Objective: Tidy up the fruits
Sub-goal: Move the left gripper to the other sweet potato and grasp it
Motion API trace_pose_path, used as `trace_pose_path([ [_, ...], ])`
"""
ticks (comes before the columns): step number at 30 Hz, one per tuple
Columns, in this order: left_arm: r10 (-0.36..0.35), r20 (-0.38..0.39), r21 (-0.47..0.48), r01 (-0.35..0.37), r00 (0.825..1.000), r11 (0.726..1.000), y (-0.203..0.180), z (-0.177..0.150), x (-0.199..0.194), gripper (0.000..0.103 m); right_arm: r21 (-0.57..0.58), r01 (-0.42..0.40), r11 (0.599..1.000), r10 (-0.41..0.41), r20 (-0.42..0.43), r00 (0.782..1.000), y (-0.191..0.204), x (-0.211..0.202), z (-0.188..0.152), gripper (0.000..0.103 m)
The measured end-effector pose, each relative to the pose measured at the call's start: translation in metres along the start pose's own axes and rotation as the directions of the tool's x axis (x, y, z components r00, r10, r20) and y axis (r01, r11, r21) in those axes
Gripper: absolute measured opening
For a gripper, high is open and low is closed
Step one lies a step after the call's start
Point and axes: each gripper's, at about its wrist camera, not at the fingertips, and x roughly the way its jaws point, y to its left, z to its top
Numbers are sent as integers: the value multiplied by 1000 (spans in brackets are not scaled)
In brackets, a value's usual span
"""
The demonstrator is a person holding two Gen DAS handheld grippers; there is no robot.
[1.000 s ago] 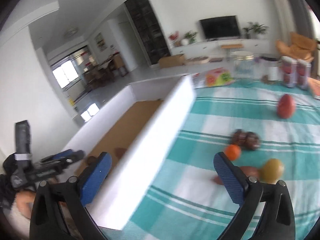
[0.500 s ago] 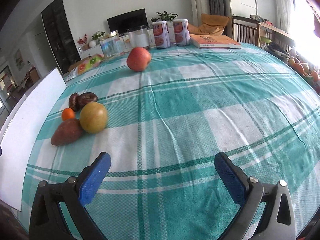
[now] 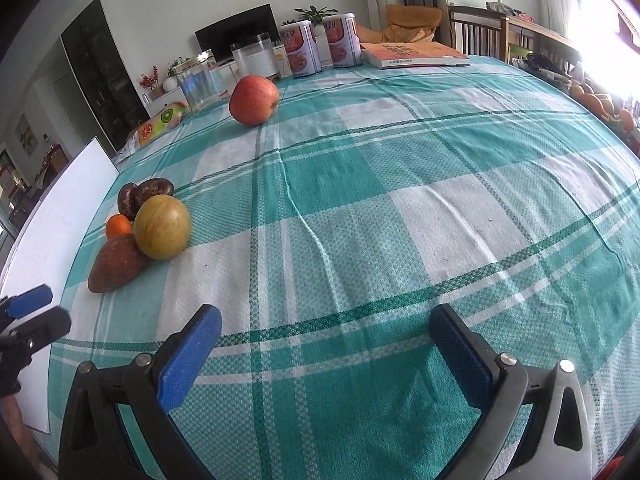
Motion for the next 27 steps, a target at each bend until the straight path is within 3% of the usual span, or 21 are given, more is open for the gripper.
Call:
trace_pose_path([
  [4,27,-22,29,-27,999,999,1,15,28,87,5,-4,1000,4,3,1000,-1,0,0,103],
  [11,-30,-24,75,31,999,997,-3,19,46,84,1,2,1000,-2,1,1000,0,0,0,103],
  [12,-29,-21,85,31,999,996,-4,18,46,82,1,1,1000,-1,2,1000,0,0,0,103],
  [13,-34,-16,91,36,999,995,-5,17,44,63,2,0,1000,0,2,1000,0,0,0,103],
  [14,-26,-17,94,27,1000,995,-5,17,43,58,2,0,1000,0,2,1000,0,0,0,103],
  [22,-65,-73,-29,63,995,998,9,-12,15,48,5,-2,1000,2,3,1000,0,0,0,103],
  [25,-67,-62,-53,63,996,997,11,-31,-5,37,1,4,1000,-4,1,1000,1,1,0,103],
  [27,-93,-45,-79,90,995,993,12,-37,-16,38,-6,12,1000,-12,-3,1000,2,2,0,103],
])
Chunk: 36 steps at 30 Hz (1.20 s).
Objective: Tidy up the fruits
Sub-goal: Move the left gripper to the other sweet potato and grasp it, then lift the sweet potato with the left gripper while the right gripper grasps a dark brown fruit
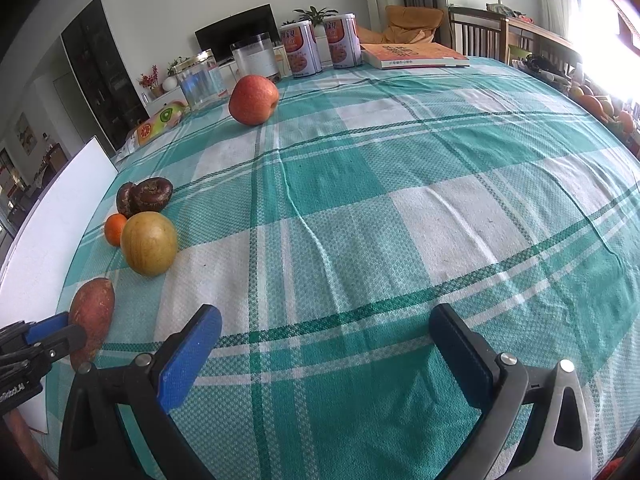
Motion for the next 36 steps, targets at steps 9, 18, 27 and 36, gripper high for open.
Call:
trace_pose_path([
  [9,29,8,47,-29,1000,998,-9,6,19,67,-18,19,1000,-19,-8,1000,3,2,0,103],
  [18,29,29,32,-30,999,999,-6,5,26,44,-3,-42,999,42,-45,998,-2,4,9,103],
  [27,-14,19,-47,15,1000,999,15,-9,14,44,-315,-346,884,285,-224,932,103,48,120,69],
  [36,-23,23,-81,25,999,996,31,-21,7,44,-425,-404,810,225,-411,883,176,130,125,65],
])
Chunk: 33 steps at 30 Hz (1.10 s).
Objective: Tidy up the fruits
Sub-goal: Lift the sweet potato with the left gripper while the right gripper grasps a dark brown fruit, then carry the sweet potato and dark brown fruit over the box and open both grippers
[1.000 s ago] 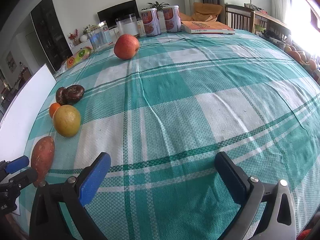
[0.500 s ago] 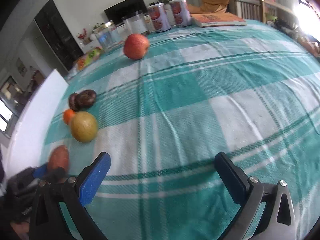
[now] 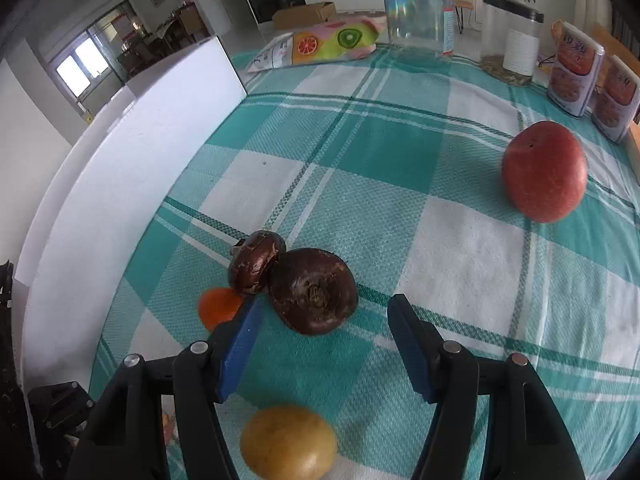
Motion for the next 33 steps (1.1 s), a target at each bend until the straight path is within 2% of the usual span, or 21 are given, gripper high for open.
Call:
trace_pose_path([
  [1,1,1,2,-1,1000,1000,0,1,1,44,-6,9,1000,-9,9,1000,1,2,1,65],
  [2,0,4,0,0,1000,1000,0,1,1,44,-5,-5,1000,5,16,1000,2,2,1,49],
  [3,-4,5,-5,4,1000,1000,1,1,1,44,16,-15,1000,15,13,1000,0,1,1,48],
  [8,-34,3,-43,34,999,998,7,1,0,43,111,-39,993,27,107,994,-16,-35,-23,48],
  [12,-128,29,-99,130,991,987,7,1,-21,43,170,-48,984,14,198,980,-20,-81,-48,48],
  [16,-216,103,-144,230,971,963,12,11,-66,43,138,-97,986,59,255,965,14,-114,-58,48],
  [19,-218,194,-174,252,956,952,31,19,-110,43,72,-187,980,160,279,947,63,-123,-53,48],
  [21,-162,254,-200,216,954,956,52,22,-138,43,8,-254,967,242,278,930,105,-125,-48,48],
  [24,-11,314,-268,99,949,958,94,20,-170,43,-90,-350,933,361,240,901,173,-121,-39,48],
  [27,145,297,-367,-28,944,930,142,8,-182,43,-162,-433,887,457,167,874,236,-106,-34,48],
  [29,210,260,-439,-78,942,895,173,-5,-183,43,-197,-447,873,474,119,873,269,-91,-34,48],
  [31,278,214,-480,-147,937,865,194,-17,-180,43,-235,-423,875,454,93,886,294,-78,-39,48],
  [33,346,169,-499,-223,923,837,206,-29,-176,44,-248,-400,882,430,80,899,307,-66,-42,48],
])
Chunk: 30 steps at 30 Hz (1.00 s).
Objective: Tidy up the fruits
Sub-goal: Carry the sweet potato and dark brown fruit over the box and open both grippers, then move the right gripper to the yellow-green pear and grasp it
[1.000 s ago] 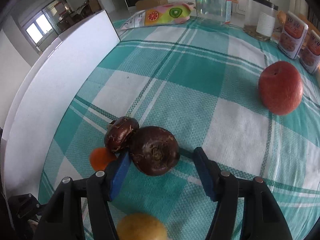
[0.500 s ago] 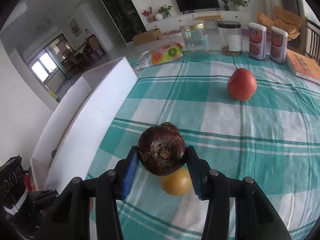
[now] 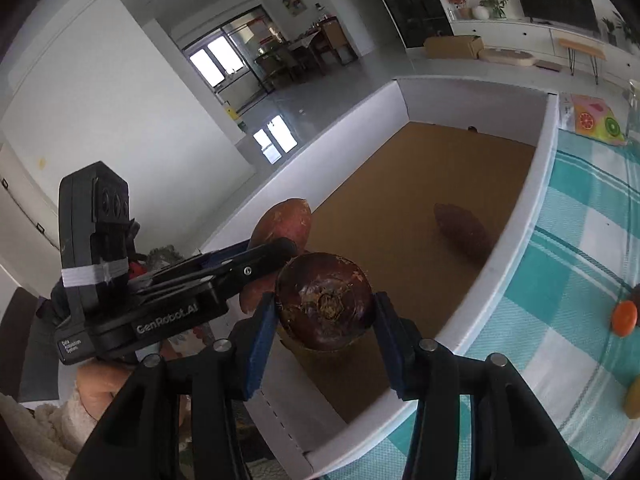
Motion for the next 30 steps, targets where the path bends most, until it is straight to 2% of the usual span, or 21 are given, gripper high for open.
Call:
trace_pose_path([
  [3,95,-11,-6,-95,995,995,9,-4,11,47,8,27,1000,-27,-5,1000,2,11,1,52],
  [4,111,-3,-12,-111,994,994,10,-4,13,58,13,25,1000,-25,7,1000,0,9,1,61],
  [5,119,9,-20,-119,993,993,9,-3,12,74,17,25,1000,-26,31,999,-2,3,1,70],
  [7,123,48,-32,-121,991,992,3,-2,9,84,24,48,999,-50,90,995,-9,-15,0,75],
  [9,93,75,-15,-92,993,996,-9,0,8,85,41,97,994,-102,143,985,-21,-36,-5,77],
  [11,52,83,14,-53,995,998,-24,0,6,85,81,160,984,-173,201,964,-41,-63,-17,82],
  [13,-5,83,56,1,996,998,-45,-2,4,85,141,241,960,-271,258,927,-66,-93,-37,87],
  [15,-69,75,113,61,995,992,-71,-7,2,85,215,357,909,-409,294,864,-99,-123,-67,93],
  [17,-143,54,183,131,988,974,-101,-18,0,86,305,489,817,-568,277,775,-139,-149,-100,94],
  [20,-241,-41,277,242,970,930,-152,-40,10,87,418,660,624,-771,192,608,-193,-179,-157,94],
  [21,-268,-87,299,281,960,912,-169,-50,15,87,439,692,573,-809,167,563,-207,-187,-175,94],
  [22,-294,-130,320,321,947,892,-185,-60,21,87,462,709,533,-832,134,538,-221,-196,-191,94],
  [23,-310,-168,345,351,936,871,-200,-72,25,87,490,711,505,-842,100,530,-232,-202,-203,94],
  [24,-311,-195,374,364,930,853,-215,-83,30,87,523,695,493,-839,75,539,-243,-211,-210,94],
  [25,-304,-211,408,366,929,837,-228,-93,37,87,553,676,487,-835,68,546,-249,-220,-214,94],
  [26,-288,-224,439,360,931,823,-239,-103,46,87,564,672,481,-838,69,542,-251,-225,-216,94],
  [28,-245,-252,474,340,936,812,-256,-116,68,87,553,694,462,-849,50,526,-251,-225,-219,94],
  [30,-207,-263,480,314,942,819,-261,-123,83,87,541,697,470,-840,34,541,-256,-221,-221,94],
])
